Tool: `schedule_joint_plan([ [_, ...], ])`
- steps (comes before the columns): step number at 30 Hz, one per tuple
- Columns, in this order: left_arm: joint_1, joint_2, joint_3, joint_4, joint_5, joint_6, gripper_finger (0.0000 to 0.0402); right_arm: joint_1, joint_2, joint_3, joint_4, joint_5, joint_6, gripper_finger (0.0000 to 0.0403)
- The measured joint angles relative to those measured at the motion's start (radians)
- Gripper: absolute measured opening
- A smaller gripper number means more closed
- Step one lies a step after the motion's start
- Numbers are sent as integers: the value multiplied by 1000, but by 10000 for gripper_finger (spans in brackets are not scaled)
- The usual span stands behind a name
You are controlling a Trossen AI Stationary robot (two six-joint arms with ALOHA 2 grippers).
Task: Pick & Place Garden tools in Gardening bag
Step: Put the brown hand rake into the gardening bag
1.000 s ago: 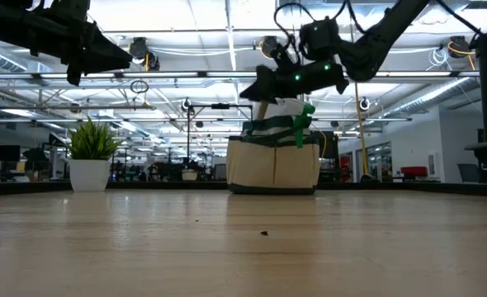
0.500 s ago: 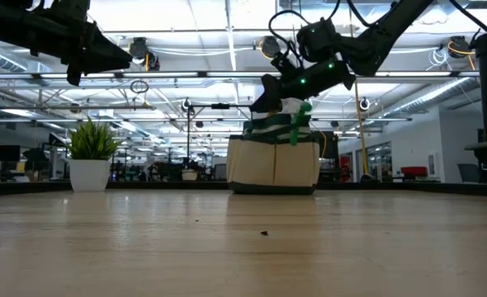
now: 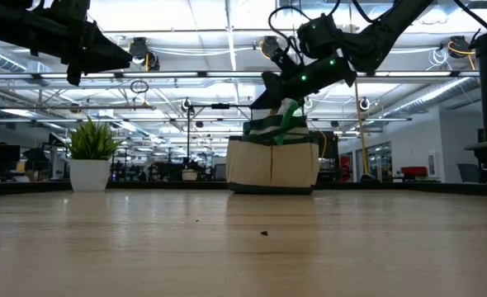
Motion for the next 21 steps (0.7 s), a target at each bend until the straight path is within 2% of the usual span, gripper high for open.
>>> schedule_joint_plan([
  [7, 0, 0, 0, 1, 0, 5, 99, -7, -53, 11, -20, -29, 16, 17],
  [10, 0, 0, 0, 1, 0, 6, 99, -14, -85, 17, -90, -29, 40, 16],
  [16, 0, 0, 0, 1, -3, 10, 99, -16, -87, 16, -99, -73, 118, 16],
  [21, 0, 0, 0, 1, -7, 9, 99, -6, -71, 16, -79, -50, 179, 16],
])
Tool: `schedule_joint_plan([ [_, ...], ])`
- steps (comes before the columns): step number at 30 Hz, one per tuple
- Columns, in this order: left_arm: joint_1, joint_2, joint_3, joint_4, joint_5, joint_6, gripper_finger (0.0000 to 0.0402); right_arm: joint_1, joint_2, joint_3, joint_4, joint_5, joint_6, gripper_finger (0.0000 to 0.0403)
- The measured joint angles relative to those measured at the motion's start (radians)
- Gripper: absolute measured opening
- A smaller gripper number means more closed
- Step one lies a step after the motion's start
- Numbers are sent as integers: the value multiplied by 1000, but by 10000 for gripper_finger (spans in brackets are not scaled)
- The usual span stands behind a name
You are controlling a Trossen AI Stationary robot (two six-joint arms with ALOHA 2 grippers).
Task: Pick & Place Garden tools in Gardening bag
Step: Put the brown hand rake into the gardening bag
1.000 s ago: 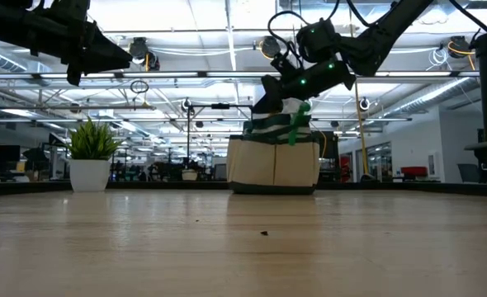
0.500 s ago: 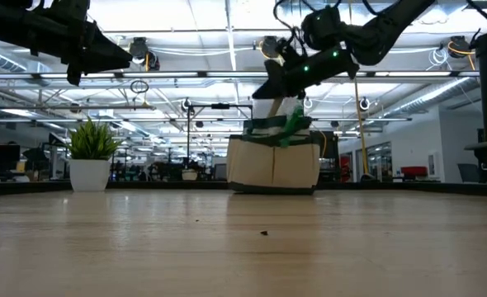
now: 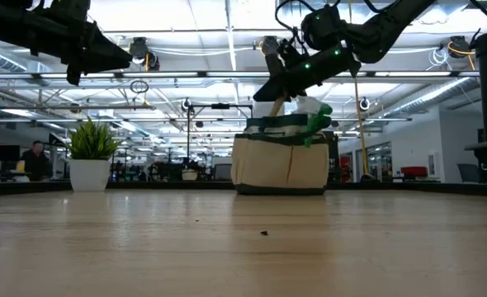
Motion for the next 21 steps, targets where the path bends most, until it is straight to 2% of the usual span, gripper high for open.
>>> schedule_joint_plan([
  [4, 0, 0, 0, 0, 0, -1, 99, 0, -2, -3, 21, 2, 40, 15],
  [10, 0, 0, 0, 0, 0, -1, 99, 0, -2, -2, -43, 4, 123, 15],
  [21, 0, 0, 0, 0, 0, 2, 99, 0, -3, 0, -146, 56, 152, 15],
])
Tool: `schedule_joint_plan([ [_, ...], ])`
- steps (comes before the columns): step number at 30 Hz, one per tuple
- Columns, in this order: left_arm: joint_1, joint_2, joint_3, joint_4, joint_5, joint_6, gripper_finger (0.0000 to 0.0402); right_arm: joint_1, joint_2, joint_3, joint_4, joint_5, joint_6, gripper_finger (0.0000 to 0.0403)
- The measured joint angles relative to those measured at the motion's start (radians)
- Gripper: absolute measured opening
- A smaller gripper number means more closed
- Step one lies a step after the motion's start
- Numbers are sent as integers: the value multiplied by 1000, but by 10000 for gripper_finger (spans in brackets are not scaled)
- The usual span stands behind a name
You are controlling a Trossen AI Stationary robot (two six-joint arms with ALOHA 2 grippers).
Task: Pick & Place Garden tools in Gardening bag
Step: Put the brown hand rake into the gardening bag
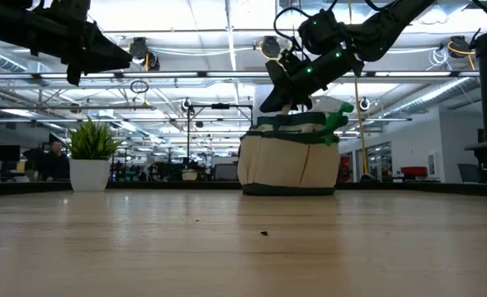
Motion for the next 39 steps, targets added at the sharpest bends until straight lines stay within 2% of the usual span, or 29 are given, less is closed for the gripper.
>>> schedule_joint_plan([
  [5, 0, 0, 0, 0, 0, 19, 99, 20, 0, 0, -51, 73, 1, 15],
  [21, 0, 0, 0, 0, -36, 53, 99, 72, 79, 0, -43, 113, -7, 20],
  [30, 0, 0, 0, 0, -43, 58, 99, 72, 76, -4, -12, 124, -58, 66],
  [39, 0, 0, 0, 0, -43, 58, 99, 73, 77, -5, -4, 122, -63, 159],
])
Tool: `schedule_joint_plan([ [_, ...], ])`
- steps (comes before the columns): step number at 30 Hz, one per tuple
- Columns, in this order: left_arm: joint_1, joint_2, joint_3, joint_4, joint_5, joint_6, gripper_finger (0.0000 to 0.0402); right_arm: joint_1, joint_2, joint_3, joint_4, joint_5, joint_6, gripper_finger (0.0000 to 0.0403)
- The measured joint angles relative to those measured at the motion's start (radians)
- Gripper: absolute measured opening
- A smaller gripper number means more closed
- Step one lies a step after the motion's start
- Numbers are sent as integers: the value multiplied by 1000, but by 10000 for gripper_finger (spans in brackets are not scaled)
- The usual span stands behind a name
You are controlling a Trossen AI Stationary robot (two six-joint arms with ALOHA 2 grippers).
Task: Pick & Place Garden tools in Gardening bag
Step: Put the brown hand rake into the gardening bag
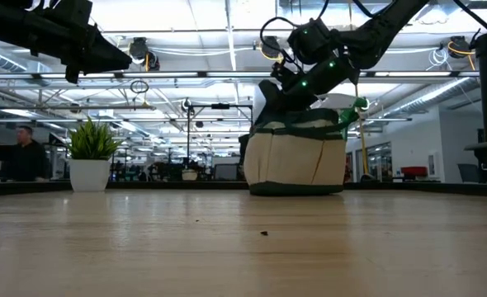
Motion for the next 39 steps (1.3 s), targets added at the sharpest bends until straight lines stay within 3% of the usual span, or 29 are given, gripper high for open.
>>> schedule_joint_plan([
  [10, 0, 0, 0, 0, 0, -1, 99, 0, -5, 0, 81, 0, -19, 217],
  [21, 0, 0, 0, 0, 0, -1, 99, 0, -128, 2, 106, 56, -120, 214],
  [26, 0, 0, 0, 0, 0, -2, 99, -1, -158, 2, 91, 52, -118, 165],
  [33, 0, 0, 0, 0, 0, -2, 99, -19, -147, 2, 97, -52, -118, 21],
  [39, 0, 0, 0, 0, 0, -6, 99, -50, -143, 3, 93, -131, -76, 5],
])
